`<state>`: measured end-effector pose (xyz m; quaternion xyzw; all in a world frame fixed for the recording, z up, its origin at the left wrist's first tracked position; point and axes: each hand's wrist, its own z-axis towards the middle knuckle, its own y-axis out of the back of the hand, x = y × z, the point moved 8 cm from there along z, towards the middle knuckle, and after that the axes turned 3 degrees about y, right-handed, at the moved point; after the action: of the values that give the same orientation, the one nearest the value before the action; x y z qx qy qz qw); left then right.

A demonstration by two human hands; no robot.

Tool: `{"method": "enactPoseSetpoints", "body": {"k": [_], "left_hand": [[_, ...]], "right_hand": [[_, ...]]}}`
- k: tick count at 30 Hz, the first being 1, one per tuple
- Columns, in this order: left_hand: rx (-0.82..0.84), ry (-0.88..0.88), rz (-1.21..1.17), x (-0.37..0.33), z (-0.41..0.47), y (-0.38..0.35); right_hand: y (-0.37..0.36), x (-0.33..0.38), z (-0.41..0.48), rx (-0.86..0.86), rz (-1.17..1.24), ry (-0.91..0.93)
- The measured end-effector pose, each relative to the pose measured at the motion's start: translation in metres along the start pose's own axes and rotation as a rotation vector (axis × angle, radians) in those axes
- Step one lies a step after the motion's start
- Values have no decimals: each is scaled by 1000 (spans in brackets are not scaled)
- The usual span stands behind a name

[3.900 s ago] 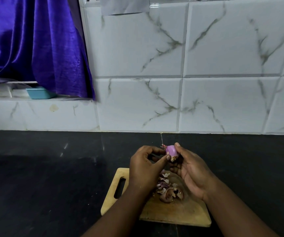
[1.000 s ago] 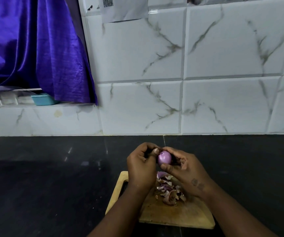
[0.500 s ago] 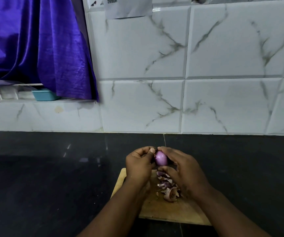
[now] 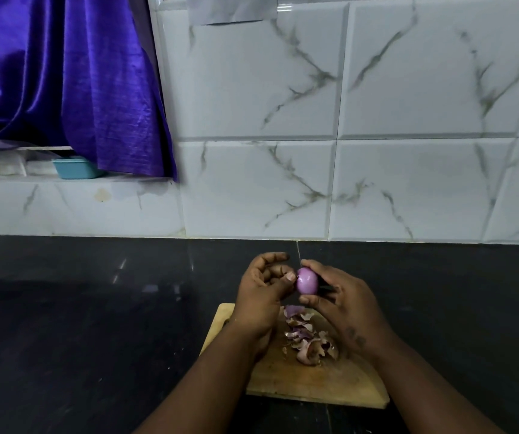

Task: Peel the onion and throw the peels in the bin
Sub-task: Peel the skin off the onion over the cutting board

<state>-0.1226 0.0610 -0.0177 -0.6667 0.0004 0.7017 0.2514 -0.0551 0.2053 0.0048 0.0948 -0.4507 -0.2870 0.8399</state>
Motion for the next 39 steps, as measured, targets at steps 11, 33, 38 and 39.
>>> {"method": "enactPoseSetpoints", "body": {"k": [11, 33, 38, 39], "left_hand": [[166, -4, 100, -4, 7, 4], [221, -169, 407, -16, -23, -25], [-13, -201, 534, -22, -20, -2], [-51, -222, 618, -20, -20, 0]], "right_hand": [[1, 6, -3, 51, -60, 11], [39, -20, 4, -264, -185, -236], [4, -18, -4, -194, 39, -309], [4, -20, -4, -185, 30, -319]]}}
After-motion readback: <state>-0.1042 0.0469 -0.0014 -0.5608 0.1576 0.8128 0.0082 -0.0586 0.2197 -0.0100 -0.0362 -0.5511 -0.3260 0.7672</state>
